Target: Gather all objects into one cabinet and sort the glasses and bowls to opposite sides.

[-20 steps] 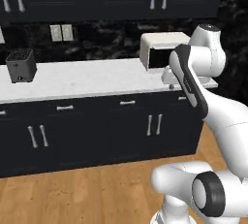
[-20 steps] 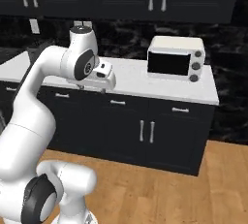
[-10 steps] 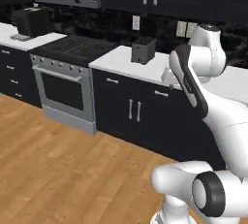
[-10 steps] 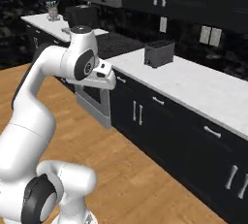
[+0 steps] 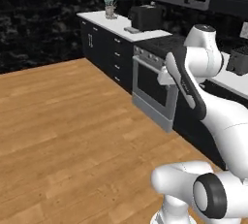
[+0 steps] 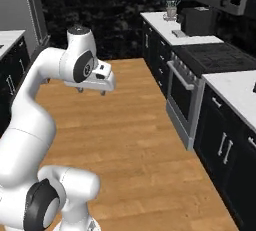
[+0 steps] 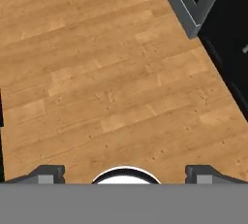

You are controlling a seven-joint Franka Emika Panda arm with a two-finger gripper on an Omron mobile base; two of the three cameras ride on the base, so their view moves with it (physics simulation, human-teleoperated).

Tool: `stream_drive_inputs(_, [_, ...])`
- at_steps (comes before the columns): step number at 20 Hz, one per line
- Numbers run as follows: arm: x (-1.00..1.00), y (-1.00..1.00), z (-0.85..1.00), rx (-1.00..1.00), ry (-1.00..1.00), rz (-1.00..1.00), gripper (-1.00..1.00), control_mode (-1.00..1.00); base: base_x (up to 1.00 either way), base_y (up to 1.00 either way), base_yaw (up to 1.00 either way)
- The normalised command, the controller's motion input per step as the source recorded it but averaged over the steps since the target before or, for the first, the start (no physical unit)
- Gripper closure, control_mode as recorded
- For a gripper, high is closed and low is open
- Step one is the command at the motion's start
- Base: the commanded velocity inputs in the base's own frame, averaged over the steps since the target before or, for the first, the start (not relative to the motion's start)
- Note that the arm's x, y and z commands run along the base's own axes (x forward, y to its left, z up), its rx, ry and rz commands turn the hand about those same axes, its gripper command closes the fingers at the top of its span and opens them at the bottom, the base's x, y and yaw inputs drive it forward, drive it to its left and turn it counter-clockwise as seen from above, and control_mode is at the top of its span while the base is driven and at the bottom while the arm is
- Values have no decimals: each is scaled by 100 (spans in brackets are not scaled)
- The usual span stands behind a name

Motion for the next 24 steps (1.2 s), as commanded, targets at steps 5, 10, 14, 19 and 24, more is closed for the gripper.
stream_drive_inputs(5, [0, 0, 0, 0, 0, 0, -100, 100, 100, 14, 46])
stream_drive_inputs(10, [0, 0, 0, 0, 0, 0, -100, 100, 100, 21, 22])
stream_drive_inputs(14, [0, 0, 0, 0, 0, 0, -100, 100, 100, 8, 2])
stream_drive_inputs(19, [0, 0, 0, 0, 0, 0, -100, 100, 100, 9, 0])
stream_drive_inputs(24, [0, 0, 0, 0, 0, 0, -100, 100, 100, 30, 0])
